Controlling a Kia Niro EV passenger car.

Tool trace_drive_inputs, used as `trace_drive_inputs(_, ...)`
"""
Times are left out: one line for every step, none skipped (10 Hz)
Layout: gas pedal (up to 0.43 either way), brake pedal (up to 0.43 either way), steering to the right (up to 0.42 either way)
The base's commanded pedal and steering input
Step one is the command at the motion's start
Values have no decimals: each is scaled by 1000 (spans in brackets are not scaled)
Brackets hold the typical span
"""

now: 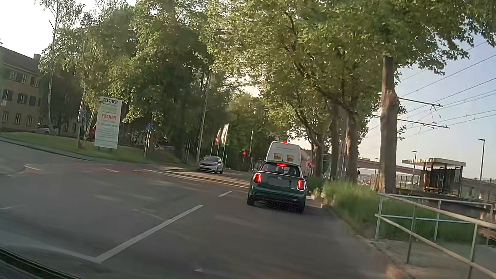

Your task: Follow the waypoints while adhering to traffic rules and regulations

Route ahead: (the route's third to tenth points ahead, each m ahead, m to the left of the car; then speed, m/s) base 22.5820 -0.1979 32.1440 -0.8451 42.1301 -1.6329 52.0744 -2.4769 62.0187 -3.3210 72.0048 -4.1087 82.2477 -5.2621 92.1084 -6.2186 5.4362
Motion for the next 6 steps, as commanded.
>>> trace_drive_inputs(0, 110, 2)
trace_drive_inputs(0, 85, 3)
trace_drive_inputs(0, 30, 3)
trace_drive_inputs(0, 0, 4)
trace_drive_inputs(0, 0, 5)
trace_drive_inputs(0, 0, 5)
